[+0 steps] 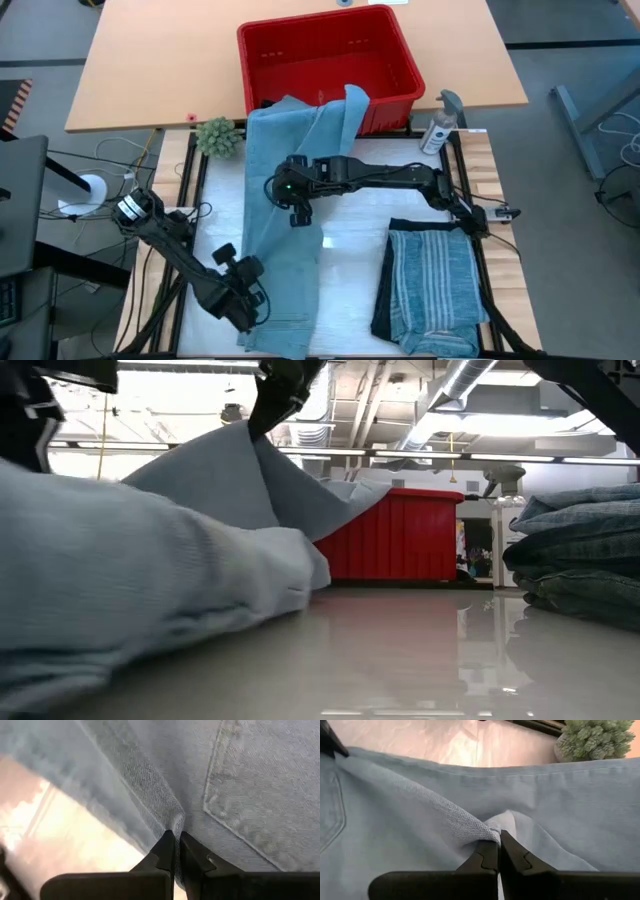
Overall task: Fold Laundry from Bin
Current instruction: Fold the light blue denim pants
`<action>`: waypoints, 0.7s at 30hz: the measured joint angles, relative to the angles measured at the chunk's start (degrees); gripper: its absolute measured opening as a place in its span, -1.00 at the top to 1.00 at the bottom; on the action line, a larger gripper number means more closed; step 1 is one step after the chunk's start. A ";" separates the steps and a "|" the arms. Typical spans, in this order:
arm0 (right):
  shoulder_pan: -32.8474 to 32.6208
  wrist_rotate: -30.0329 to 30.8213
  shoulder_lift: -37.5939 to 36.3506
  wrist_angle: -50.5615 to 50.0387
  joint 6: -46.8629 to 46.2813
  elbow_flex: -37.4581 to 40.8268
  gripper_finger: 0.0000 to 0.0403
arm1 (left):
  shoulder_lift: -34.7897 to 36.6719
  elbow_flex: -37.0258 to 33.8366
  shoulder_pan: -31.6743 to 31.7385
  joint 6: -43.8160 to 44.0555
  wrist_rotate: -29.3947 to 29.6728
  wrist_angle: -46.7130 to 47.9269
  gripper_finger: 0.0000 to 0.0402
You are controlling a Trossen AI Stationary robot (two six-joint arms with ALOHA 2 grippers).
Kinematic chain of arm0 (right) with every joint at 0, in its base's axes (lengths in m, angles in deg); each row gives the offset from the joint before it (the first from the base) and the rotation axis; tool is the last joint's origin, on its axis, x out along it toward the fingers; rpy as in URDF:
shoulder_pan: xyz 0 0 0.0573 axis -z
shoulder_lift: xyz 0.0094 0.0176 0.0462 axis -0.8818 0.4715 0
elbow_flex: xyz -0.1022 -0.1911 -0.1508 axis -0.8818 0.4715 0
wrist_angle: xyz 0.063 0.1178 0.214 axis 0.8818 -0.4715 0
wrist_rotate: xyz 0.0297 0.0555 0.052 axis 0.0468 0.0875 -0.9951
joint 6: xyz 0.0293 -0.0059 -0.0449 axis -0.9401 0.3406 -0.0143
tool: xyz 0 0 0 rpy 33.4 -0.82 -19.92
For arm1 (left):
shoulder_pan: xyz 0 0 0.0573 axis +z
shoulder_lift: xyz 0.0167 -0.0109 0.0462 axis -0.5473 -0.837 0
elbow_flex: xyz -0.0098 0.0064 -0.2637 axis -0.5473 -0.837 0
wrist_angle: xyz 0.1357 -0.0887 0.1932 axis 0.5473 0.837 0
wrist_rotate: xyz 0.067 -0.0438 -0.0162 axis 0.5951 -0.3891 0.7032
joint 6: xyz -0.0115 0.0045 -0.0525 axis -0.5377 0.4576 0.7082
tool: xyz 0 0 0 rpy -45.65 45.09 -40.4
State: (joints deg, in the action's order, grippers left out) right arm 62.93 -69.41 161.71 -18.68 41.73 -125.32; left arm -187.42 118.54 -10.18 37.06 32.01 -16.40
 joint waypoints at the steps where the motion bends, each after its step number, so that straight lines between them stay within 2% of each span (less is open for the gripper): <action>1: 0.04 0.00 0.16 0.30 -0.01 0.00 0.89 | 0.00 -0.02 -0.64 1.47 -0.03 1.69 0.99; 5: 0.08 1.72 1.22 3.07 -0.04 -0.02 0.88 | 0.00 -0.06 -3.07 7.23 0.42 5.23 0.99; 10: 0.67 3.37 2.84 4.60 -0.19 -0.04 0.80 | 0.00 -0.06 -4.17 11.53 4.49 5.25 0.99; 17: 1.73 4.51 3.79 6.34 -0.63 -0.04 0.66 | 0.00 -0.06 -4.21 16.63 2.92 8.57 0.99; 21: 2.45 4.47 3.77 7.24 -0.60 -0.04 0.50 | 0.00 -0.04 -4.21 20.70 0.54 13.87 0.99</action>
State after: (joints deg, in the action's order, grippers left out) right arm 65.38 -64.94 165.47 -11.43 41.13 -125.37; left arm -187.42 118.50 -14.39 57.76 32.55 -2.53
